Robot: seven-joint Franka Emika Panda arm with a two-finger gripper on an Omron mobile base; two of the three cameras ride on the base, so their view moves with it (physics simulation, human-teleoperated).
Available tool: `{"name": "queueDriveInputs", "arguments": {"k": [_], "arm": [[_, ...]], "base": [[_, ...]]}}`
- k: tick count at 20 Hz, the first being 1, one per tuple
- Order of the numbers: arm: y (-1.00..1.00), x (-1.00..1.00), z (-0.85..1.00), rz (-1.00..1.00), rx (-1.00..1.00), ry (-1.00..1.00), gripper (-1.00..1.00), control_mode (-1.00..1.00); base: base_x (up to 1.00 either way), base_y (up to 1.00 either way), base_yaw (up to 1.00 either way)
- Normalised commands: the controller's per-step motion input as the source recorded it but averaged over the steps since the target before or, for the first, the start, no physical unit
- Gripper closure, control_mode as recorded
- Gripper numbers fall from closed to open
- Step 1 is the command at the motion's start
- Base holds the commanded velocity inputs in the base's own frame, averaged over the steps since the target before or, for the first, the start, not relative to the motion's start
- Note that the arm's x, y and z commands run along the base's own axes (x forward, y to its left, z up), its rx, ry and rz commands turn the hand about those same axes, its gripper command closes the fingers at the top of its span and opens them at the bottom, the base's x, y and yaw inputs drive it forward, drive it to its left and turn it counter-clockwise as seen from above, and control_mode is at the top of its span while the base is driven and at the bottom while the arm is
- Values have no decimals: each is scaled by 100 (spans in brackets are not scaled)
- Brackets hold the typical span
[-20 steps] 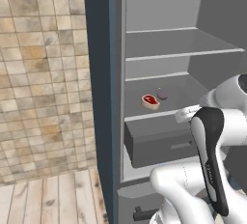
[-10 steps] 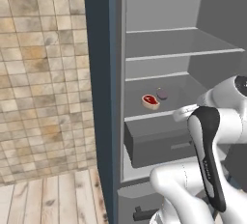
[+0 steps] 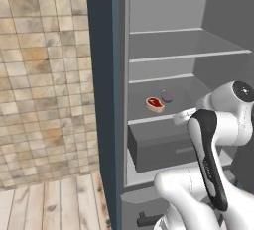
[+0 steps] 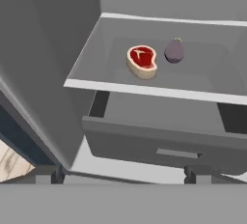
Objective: Place one eggplant and one steak in each tupperware on the nearby counter, to pack two identical lunches.
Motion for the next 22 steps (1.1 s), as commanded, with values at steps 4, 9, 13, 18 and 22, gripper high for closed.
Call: {"name": "queueDriveInputs", "arguments": {"k": [4, 9, 13, 18, 22], "arm": [[1, 47, -27, 0, 0, -1, -100, -100], [0, 49, -15, 0, 0, 0, -100, -100], [0, 48, -10, 0, 0, 0, -100, -100], [1, 45, -13, 0, 0, 0, -100, -100], [3, 34, -21, 0, 0, 0, -100, -100]], "base": [[0, 0, 0], [0, 0, 0], [0, 0, 0], [0, 0, 0], [0, 0, 0]]}}
